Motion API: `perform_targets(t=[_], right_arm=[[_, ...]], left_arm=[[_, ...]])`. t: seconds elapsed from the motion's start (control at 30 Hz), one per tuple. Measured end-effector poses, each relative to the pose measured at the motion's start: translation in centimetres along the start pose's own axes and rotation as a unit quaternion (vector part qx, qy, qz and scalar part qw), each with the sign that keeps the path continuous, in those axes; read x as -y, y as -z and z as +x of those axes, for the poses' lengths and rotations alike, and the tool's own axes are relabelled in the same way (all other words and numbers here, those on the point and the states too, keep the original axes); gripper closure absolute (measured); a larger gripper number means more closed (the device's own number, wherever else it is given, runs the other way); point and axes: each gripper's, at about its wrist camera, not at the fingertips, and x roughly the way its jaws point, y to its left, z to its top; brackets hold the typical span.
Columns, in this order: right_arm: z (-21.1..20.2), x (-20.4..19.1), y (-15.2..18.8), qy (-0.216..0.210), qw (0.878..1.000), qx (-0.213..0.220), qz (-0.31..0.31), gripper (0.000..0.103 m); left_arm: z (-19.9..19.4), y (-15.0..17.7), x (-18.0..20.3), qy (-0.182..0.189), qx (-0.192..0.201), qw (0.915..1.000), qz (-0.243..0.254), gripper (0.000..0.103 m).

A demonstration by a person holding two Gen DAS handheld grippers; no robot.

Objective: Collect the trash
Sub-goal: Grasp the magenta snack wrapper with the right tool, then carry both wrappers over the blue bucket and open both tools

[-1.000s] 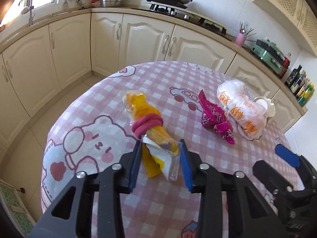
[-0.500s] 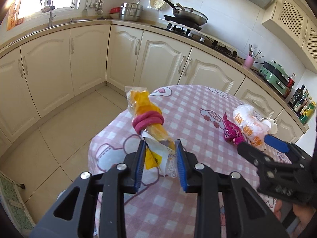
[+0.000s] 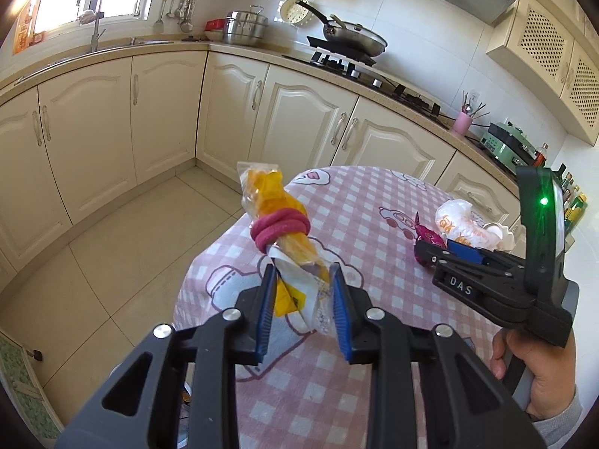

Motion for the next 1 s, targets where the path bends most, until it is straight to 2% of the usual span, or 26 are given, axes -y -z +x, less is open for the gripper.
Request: perform_targets(t=[0.17, 0.27, 0.43, 0.6, 0.83, 1.0], right_arm=[[-2.8, -2.0, 0.6, -0.015, 1.0, 0.018, -0.016, 0.068], [-5.3, -4.1, 1.0, -0.039, 0.998, 0.03, -0.031, 0.068], [-9.5, -8.8, 2.0, -0.085, 0.993, 0.054, -0.063, 0.068], [-11.9, -13.7, 2.9, -0.134, 0.985, 0.063, -0.086, 0.068], [-12.5, -20.5, 5.2, -0.196, 0.972, 0.049, -0.117, 0.068], [-11.2, -24.4, 6.8, -0.229, 0.965, 0.026, -0.127, 0.068]], left_arm=[[-1.7, 0.5, -0.8, 0.004, 0.007, 0.9999, -0.011, 0.076], [-3.3, 1.0, -1.7, -0.001, 0.014, 0.9998, -0.017, 0.076], [-6.6, 2.3, -4.4, -0.018, 0.025, 0.9988, -0.037, 0.076], [-9.8, 4.1, -7.4, -0.049, 0.035, 0.997, -0.048, 0.076], [-13.4, 8.1, -13.3, -0.105, 0.027, 0.9915, -0.072, 0.076], [-13.9, 10.5, -17.2, -0.124, 0.011, 0.9869, -0.103, 0.076]])
